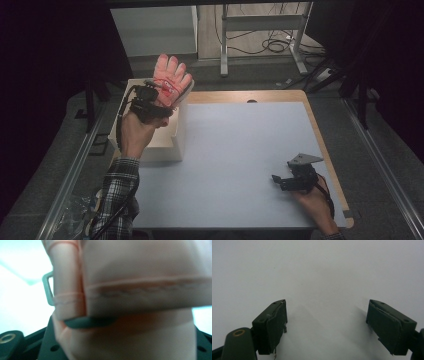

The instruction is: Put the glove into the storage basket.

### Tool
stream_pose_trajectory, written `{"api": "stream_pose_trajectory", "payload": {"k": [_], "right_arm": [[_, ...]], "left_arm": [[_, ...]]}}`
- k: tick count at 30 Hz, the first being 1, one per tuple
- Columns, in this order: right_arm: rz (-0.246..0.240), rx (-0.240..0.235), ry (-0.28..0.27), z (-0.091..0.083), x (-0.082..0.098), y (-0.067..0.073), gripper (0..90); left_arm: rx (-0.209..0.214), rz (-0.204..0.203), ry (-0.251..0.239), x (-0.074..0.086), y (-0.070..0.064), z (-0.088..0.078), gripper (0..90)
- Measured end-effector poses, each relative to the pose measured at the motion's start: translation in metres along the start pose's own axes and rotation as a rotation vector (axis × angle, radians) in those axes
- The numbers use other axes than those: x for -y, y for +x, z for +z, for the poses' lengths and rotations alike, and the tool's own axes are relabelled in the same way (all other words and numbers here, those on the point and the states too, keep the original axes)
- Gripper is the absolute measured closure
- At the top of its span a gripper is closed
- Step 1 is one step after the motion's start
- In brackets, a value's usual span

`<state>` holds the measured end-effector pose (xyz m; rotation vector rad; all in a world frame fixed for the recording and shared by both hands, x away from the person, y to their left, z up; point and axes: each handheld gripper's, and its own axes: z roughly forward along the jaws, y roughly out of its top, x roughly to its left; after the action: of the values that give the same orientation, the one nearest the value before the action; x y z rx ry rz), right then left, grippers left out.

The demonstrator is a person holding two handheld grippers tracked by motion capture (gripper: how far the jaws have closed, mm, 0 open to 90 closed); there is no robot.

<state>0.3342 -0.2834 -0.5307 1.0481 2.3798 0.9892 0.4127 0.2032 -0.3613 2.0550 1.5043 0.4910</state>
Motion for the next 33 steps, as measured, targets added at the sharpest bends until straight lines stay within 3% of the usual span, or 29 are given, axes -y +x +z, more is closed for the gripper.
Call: {"api": "stream_pose_trajectory", "payload": {"k": [7, 11, 18, 33], "right_arm": [[0.0, 0.0, 0.0, 0.0, 0.0, 0.0, 17.2], [-0.001, 0.0, 0.0, 0.0, 0.0, 0.0, 17.2], [-0.001, 0.001, 0.0, 0.0, 0.0, 0.0, 17.2], [0.0, 0.0, 0.0, 0.0, 0.0, 0.0, 17.3]], "left_arm": [[-0.034, -0.068, -0.006, 0.011, 0.017, 0.017, 46.3], [-0.051, -0.087, 0.009, 0.016, 0.023, 0.029, 45.8], [-0.083, -0.104, 0.022, 0.021, 0.028, 0.048, 45.6], [-0.1, -0.145, 0.065, 0.028, 0.028, 0.093, 44.3]]}}
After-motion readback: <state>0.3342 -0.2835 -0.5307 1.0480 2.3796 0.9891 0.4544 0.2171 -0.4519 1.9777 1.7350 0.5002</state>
